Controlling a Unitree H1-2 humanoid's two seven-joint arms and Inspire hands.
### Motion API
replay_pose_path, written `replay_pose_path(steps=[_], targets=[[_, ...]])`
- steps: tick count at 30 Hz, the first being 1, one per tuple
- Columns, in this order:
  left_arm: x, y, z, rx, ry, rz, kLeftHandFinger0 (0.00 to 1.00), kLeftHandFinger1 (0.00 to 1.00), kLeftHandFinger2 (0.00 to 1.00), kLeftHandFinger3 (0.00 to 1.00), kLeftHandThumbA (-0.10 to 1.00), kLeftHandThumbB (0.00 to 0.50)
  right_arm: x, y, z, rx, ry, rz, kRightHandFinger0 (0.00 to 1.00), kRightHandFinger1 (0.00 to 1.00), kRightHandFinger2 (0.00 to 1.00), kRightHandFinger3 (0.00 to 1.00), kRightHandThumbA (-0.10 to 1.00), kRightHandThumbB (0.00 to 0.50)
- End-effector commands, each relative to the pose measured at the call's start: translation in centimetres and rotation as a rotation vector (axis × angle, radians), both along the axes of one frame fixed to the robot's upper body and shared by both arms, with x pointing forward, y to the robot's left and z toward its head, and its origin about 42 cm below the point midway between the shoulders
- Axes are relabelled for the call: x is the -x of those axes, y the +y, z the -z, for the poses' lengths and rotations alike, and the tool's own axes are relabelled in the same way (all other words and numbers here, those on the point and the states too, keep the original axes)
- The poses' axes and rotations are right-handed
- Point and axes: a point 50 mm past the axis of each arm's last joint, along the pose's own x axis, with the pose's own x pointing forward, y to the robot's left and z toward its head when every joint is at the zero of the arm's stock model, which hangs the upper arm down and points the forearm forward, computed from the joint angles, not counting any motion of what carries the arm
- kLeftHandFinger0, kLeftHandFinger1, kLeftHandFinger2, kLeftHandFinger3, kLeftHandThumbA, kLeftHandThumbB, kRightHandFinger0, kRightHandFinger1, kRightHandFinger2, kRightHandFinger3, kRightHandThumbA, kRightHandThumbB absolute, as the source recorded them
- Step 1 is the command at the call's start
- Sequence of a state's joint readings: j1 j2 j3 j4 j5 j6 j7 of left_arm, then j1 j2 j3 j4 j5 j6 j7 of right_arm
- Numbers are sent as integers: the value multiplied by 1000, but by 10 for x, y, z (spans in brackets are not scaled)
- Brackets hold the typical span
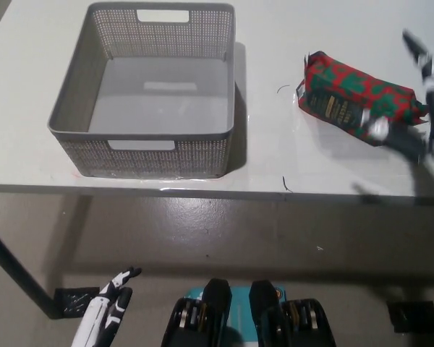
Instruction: Use the right hand to pick up a bag of coffee beans on the right hand side and place it into a container on the left hand side
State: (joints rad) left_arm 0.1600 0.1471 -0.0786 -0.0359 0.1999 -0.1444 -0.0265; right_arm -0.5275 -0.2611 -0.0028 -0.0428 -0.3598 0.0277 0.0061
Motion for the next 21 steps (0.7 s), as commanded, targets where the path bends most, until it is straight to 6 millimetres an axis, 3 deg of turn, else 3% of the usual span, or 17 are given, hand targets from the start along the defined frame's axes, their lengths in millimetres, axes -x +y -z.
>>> replay_pose_path(steps=[1, 5, 7, 13, 21], targets=[[5, -2, -12, -24, -84, 33, 1000, 1000, 1000, 1000, 1000, 340, -39, -6, -64, 182, -26, 94, 1000, 1000, 1000, 1000, 905, 445], [5, 0, -12, -30, -87, 31, 1000, 1000, 1000, 1000, 1000, 344, -78, 3, -105, 300, 27, 138, 1000, 1000, 1000, 1000, 938, 477], [7, 1, -11, -30, -89, 29, 1000, 1000, 1000, 1000, 1000, 339, -90, 6, -109, 316, 46, 144, 1000, 1000, 1000, 1000, 911, 484], [15, 1, -8, -34, -85, 24, 1000, 1000, 1000, 1000, 1000, 350, -134, 13, -103, 401, 208, 168, 1000, 1000, 1000, 1000, 963, 500], [15, -1, -6, -42, -81, 44, 1000, 1000, 1000, 1000, 1000, 359, -160, 20, -97, 482, 347, 179, 1000, 1000, 1000, 1000, 956, 500]])
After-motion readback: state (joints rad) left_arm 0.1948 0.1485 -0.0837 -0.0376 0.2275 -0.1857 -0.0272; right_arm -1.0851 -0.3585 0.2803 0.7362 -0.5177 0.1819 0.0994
